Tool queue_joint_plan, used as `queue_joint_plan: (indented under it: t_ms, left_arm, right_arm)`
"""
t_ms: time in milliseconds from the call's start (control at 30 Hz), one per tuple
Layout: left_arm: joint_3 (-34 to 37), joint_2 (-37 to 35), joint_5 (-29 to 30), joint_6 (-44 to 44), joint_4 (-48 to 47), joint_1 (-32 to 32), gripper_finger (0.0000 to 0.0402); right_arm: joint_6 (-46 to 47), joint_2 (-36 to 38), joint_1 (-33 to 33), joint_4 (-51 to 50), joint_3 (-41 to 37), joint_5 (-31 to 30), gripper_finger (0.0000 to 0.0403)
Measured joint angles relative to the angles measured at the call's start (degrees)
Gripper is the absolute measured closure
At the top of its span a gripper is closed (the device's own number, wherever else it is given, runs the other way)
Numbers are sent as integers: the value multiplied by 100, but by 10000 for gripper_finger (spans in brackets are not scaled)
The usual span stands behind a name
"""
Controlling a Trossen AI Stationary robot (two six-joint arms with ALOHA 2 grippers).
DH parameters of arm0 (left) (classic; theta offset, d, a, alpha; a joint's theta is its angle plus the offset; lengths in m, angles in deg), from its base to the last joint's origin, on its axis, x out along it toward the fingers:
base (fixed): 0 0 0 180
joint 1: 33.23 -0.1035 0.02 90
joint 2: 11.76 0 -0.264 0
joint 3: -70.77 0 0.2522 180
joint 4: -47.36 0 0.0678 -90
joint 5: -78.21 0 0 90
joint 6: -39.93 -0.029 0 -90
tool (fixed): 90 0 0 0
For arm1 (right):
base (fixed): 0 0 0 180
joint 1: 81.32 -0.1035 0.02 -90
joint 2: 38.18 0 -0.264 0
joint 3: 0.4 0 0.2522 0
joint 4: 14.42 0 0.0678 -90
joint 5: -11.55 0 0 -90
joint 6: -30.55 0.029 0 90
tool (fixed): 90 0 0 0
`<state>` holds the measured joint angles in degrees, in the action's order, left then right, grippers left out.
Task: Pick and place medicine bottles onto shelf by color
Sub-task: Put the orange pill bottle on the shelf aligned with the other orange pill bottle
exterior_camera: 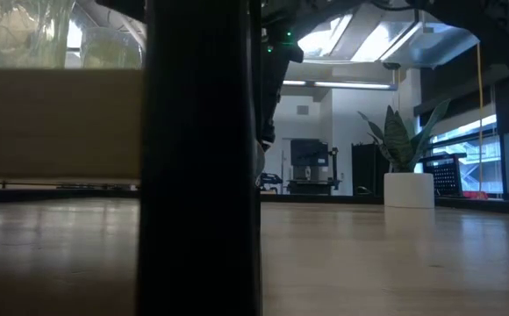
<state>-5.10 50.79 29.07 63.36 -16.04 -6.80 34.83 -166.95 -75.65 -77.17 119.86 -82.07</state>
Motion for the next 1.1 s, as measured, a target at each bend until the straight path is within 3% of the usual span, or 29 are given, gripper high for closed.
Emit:
queue_joint_plan:
  t_ms: [100,700,1100]
  left_arm:
    - [0,0,-4,-3,-116,-29,138]
    - [0,0,-2,-365,-235,-32,138]
    - [0,0,-185,-362,-224,-32,138]
  right_arm:
    - [20,-36,13,12,3,220,199]
    - [577,-111,22,168,0,221,198]
    - [575,-111,22,170,0,160,147]
